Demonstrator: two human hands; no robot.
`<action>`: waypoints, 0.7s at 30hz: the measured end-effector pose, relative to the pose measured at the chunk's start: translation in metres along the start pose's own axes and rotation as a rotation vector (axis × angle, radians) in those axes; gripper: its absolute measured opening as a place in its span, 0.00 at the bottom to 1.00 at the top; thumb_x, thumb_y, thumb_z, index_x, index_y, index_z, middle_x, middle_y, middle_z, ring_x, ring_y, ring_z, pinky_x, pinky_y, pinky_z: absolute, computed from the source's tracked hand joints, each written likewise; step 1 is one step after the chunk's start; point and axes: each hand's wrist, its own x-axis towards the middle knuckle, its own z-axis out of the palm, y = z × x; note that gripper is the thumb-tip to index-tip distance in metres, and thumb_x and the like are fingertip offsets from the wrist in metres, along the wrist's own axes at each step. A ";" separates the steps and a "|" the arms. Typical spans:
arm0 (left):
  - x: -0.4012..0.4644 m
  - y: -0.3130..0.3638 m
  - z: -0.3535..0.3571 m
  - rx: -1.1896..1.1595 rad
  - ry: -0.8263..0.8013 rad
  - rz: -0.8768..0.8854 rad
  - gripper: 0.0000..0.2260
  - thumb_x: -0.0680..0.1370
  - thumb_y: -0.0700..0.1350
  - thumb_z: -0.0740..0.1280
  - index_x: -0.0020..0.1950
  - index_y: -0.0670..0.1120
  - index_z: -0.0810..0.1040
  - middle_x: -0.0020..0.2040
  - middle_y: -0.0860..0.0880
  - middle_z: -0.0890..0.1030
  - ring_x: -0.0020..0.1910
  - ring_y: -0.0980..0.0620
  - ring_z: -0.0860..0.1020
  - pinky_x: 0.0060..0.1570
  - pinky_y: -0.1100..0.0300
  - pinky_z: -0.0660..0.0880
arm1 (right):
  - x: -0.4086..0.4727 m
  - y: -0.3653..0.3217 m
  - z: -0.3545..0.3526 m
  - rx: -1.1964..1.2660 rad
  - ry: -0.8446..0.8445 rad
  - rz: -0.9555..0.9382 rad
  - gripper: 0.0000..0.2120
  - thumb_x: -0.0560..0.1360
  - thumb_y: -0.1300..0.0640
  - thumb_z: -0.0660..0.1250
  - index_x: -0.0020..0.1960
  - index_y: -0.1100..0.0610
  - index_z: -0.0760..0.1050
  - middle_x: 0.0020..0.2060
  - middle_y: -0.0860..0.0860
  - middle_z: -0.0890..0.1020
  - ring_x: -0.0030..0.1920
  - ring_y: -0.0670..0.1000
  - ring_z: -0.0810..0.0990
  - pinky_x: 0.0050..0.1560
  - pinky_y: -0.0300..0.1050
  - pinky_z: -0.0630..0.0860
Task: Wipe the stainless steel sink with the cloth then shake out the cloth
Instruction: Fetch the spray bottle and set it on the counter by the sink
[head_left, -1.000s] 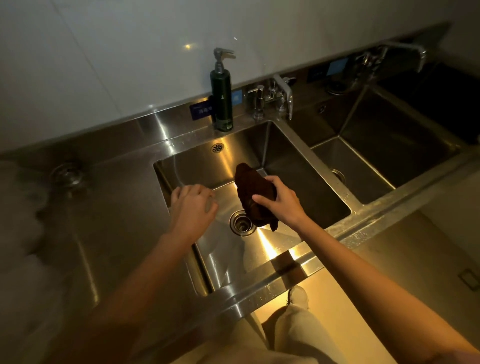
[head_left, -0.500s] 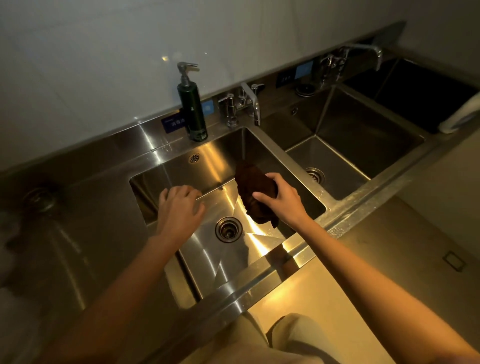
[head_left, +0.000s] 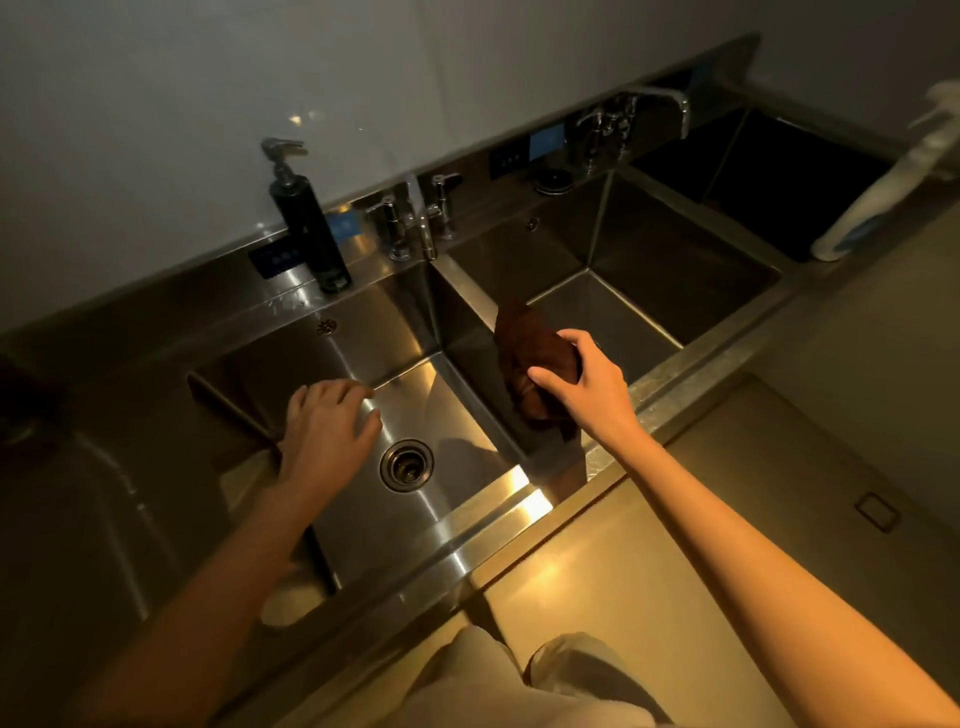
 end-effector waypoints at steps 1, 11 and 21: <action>0.001 0.009 0.001 0.005 -0.003 0.009 0.13 0.78 0.47 0.66 0.60 0.44 0.79 0.58 0.44 0.80 0.60 0.43 0.75 0.65 0.43 0.65 | 0.001 0.005 -0.011 0.006 0.007 0.004 0.26 0.71 0.43 0.72 0.65 0.50 0.69 0.56 0.46 0.77 0.58 0.50 0.76 0.59 0.52 0.74; 0.010 0.124 0.032 -0.069 -0.002 0.129 0.12 0.78 0.47 0.65 0.59 0.46 0.79 0.56 0.47 0.80 0.59 0.46 0.75 0.64 0.46 0.66 | -0.011 0.073 -0.107 0.050 0.064 0.056 0.23 0.73 0.44 0.70 0.64 0.49 0.68 0.54 0.45 0.75 0.57 0.48 0.75 0.57 0.45 0.76; 0.041 0.237 0.042 -0.139 0.002 0.319 0.12 0.79 0.47 0.65 0.60 0.46 0.78 0.59 0.47 0.79 0.61 0.48 0.75 0.65 0.49 0.66 | -0.027 0.121 -0.174 0.050 0.196 0.126 0.22 0.72 0.42 0.70 0.62 0.46 0.69 0.54 0.44 0.76 0.56 0.48 0.76 0.59 0.50 0.75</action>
